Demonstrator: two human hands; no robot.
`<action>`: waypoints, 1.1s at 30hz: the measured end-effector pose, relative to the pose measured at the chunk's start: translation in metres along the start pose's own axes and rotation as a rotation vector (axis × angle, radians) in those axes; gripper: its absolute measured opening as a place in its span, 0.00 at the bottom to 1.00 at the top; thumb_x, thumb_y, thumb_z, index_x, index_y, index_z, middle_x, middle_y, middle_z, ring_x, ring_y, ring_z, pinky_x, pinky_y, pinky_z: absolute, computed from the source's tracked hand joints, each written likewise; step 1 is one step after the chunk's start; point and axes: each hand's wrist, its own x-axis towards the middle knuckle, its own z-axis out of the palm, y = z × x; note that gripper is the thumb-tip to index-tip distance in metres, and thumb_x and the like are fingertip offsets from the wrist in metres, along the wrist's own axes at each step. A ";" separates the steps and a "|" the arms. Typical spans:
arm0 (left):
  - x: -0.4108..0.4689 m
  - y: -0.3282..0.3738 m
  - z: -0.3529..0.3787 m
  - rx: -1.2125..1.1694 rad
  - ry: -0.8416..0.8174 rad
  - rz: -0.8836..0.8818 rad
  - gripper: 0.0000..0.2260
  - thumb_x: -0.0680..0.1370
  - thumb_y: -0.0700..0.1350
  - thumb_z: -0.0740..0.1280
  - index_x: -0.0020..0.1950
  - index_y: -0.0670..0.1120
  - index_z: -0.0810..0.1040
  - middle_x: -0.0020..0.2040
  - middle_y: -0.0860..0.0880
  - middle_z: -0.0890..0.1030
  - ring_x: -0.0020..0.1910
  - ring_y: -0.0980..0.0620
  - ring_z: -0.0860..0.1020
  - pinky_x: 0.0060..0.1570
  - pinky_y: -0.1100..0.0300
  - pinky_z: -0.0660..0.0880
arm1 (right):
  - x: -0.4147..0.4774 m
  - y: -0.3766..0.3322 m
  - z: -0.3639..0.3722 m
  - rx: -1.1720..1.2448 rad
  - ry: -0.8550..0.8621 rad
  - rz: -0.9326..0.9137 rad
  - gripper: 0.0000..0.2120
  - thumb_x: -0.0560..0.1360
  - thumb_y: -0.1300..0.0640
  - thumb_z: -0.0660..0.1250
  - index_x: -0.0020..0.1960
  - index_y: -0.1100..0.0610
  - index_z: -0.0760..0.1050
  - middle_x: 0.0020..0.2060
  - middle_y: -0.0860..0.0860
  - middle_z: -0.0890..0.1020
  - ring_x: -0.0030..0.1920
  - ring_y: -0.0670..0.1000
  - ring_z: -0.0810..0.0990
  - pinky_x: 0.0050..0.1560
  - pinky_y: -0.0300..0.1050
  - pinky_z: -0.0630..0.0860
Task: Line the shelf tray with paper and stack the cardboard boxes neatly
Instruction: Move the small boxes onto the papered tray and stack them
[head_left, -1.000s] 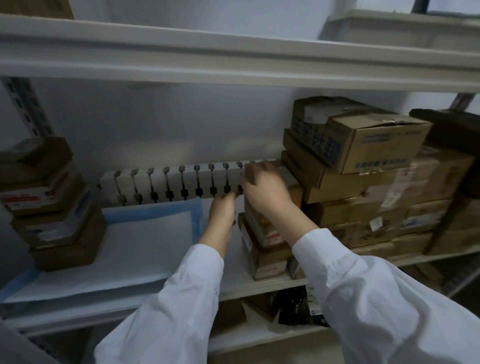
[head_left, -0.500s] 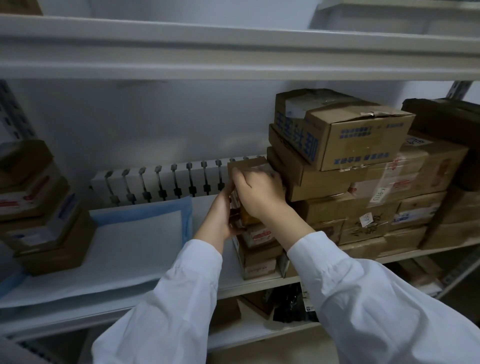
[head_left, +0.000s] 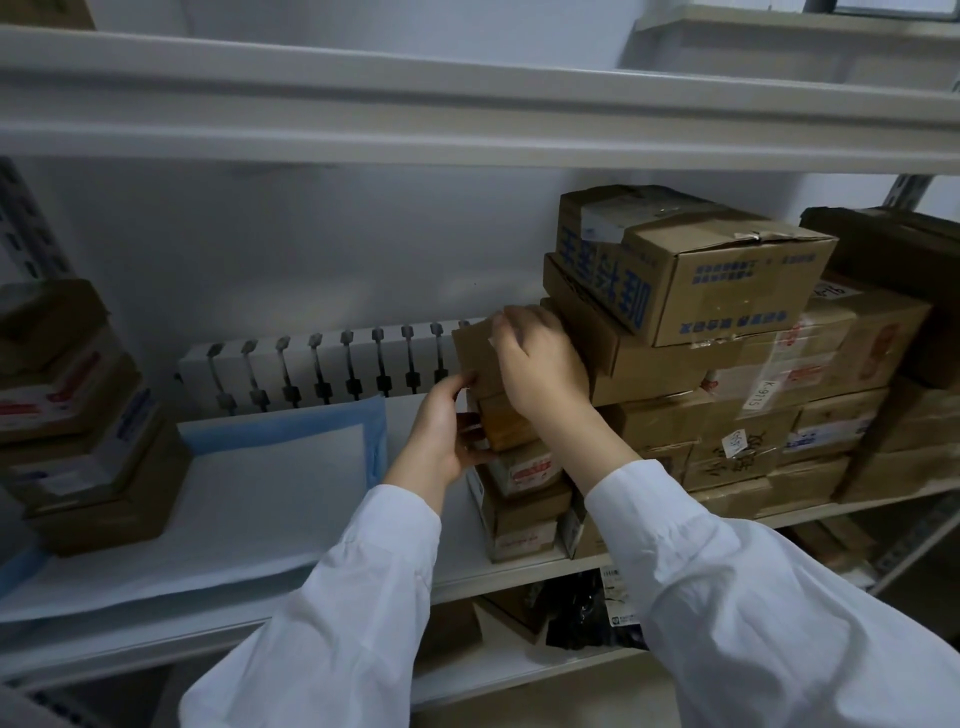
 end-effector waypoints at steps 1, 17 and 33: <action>0.000 -0.001 -0.001 -0.025 -0.001 0.009 0.18 0.78 0.55 0.60 0.66 0.49 0.70 0.52 0.40 0.77 0.49 0.42 0.77 0.42 0.51 0.76 | 0.001 -0.002 -0.001 0.092 0.006 0.004 0.19 0.81 0.49 0.54 0.68 0.55 0.70 0.67 0.54 0.71 0.62 0.52 0.73 0.53 0.42 0.70; 0.003 0.004 -0.057 -0.332 0.157 0.075 0.17 0.75 0.55 0.64 0.62 0.50 0.72 0.53 0.45 0.79 0.52 0.44 0.78 0.45 0.56 0.74 | -0.002 0.012 0.038 -0.161 -0.362 0.424 0.13 0.80 0.55 0.58 0.60 0.59 0.73 0.57 0.57 0.77 0.53 0.55 0.77 0.52 0.46 0.73; 0.010 0.001 -0.085 -0.456 0.050 0.082 0.13 0.77 0.51 0.66 0.59 0.50 0.71 0.51 0.43 0.80 0.54 0.40 0.78 0.60 0.45 0.74 | -0.011 0.020 0.051 -0.487 -0.250 0.370 0.44 0.68 0.37 0.69 0.74 0.56 0.54 0.70 0.59 0.62 0.68 0.62 0.65 0.66 0.54 0.64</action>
